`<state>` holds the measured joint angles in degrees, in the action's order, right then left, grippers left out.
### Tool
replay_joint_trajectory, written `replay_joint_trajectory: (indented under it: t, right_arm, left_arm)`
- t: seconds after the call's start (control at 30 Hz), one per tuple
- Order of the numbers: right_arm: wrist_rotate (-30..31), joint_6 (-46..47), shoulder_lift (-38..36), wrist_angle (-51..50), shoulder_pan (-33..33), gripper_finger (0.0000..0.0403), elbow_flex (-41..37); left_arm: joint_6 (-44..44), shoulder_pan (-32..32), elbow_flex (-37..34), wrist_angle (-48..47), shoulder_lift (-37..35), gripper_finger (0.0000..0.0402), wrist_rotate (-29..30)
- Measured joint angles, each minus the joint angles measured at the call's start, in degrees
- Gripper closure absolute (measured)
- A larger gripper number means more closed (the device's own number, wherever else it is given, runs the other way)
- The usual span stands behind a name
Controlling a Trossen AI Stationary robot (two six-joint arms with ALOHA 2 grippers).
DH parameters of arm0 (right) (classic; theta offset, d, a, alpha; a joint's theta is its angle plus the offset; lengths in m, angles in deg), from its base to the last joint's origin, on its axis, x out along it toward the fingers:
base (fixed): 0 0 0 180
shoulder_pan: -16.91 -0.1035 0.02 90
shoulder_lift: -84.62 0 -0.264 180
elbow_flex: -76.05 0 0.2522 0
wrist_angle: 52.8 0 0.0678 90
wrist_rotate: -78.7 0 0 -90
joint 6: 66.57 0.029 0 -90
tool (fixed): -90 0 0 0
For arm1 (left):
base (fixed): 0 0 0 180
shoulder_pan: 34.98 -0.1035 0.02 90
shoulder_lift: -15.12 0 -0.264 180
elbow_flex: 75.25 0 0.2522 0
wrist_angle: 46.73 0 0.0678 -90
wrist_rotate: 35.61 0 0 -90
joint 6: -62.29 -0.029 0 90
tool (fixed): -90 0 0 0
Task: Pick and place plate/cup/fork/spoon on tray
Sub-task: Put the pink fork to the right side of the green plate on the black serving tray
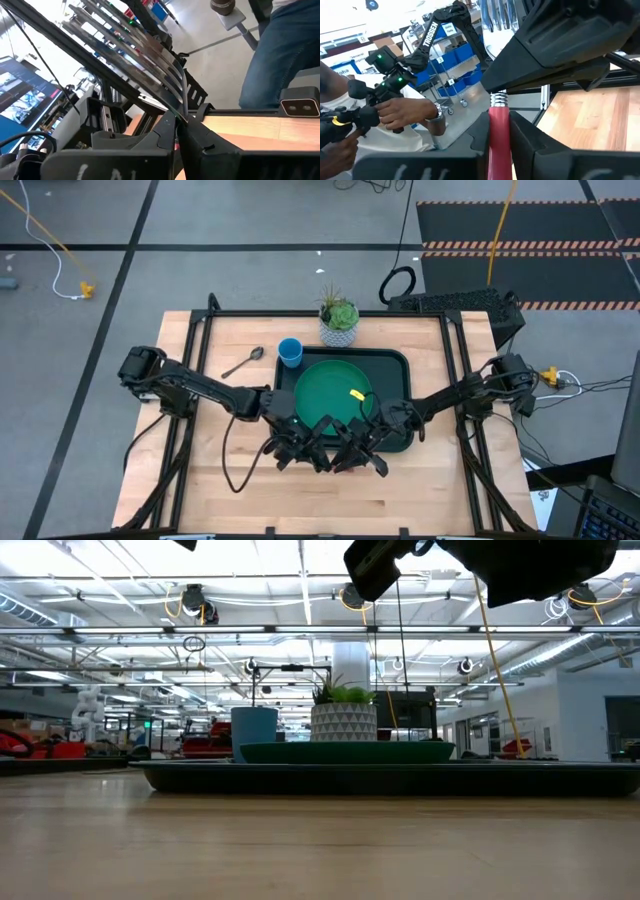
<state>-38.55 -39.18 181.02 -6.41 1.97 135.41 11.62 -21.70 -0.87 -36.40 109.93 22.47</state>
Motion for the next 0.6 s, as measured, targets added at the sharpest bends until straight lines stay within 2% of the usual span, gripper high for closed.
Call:
replay_joint_trajectory:
  t: [0.13,0.2,0.37,0.6]
  right_arm:
    - [0.01,-0.49,-0.02,-0.12,0.00,0.0371,0.00]
    - [0.14,-0.17,-0.02,-0.07,0.00,0.0370,0.00]
    - [0.36,0.01,-1.90,-0.40,0.00,0.0369,-0.27]
    - [2.89,-0.18,-6.20,-0.85,-0.02,0.0369,-3.95]
  left_arm:
    - [0.58,0.01,0.00,0.00,0.00,0.0395,0.63]
    - [2.64,0.02,0.00,0.08,0.00,0.0383,1.11]
    - [9.00,0.48,0.00,3.83,-0.02,0.0328,3.96]
    - [11.00,2.00,0.02,5.40,-0.06,0.0247,15.12]
